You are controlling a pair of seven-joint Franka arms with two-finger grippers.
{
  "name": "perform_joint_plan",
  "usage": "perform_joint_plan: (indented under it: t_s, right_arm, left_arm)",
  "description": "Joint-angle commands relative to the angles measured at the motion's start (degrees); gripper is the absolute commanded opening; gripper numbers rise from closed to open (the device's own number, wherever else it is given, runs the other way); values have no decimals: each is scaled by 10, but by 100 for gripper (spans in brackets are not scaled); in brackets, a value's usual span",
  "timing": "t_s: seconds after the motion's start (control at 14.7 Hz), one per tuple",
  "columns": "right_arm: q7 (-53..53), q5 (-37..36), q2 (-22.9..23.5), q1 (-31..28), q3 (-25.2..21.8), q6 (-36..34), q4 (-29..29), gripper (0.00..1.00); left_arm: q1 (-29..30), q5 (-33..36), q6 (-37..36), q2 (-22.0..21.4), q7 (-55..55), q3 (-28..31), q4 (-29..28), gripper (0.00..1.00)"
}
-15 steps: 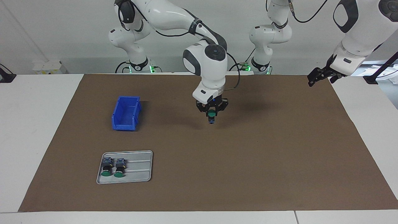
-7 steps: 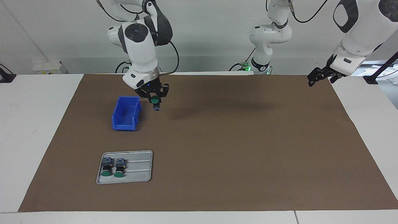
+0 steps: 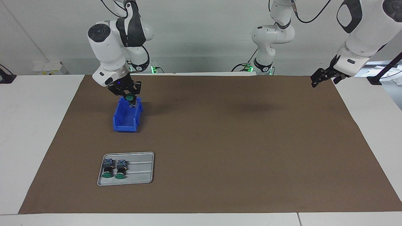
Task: Place and press button with both arms
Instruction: 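Carry the button with the right gripper to the blue bin, then lower the button into the blue bin and open the right gripper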
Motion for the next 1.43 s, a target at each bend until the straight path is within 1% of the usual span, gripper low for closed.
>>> perform_joint_plan:
  t_s: [0.0, 0.27, 0.48, 0.61, 0.75, 0.95, 1.15, 1.36]
  right_arm:
    - [-30, -2, -11, -28, 6, 40, -37, 0]
    - [-67, 5, -9, -63, 6, 75, -67, 0]
    - [-65, 5, 6, -58, 6, 84, -70, 1]
    - [-67, 5, 11, -58, 6, 99, -84, 1]
    - [-67, 5, 18, -59, 6, 136, -103, 1]
    - [-70, 5, 34, -58, 6, 160, -116, 1]
    - [-76, 5, 46, -59, 6, 163, -117, 1]
    - [-78, 5, 48, -57, 6, 167, -120, 5]
  left_arm:
    - [5, 11, 4, 1, 1, -4, 1, 100]
    - [6, 11, 4, 1, 1, -4, 1, 100]
    - [6, 11, 4, 1, 1, -4, 1, 100]
    - [5, 11, 4, 1, 1, -4, 1, 100]
    - [6, 11, 4, 1, 1, -4, 0, 100]
    - [6, 11, 3, 1, 1, -4, 0, 100]
    - [6, 11, 4, 1, 1, -4, 0, 100]
    - [5, 11, 4, 1, 1, -4, 1, 100]
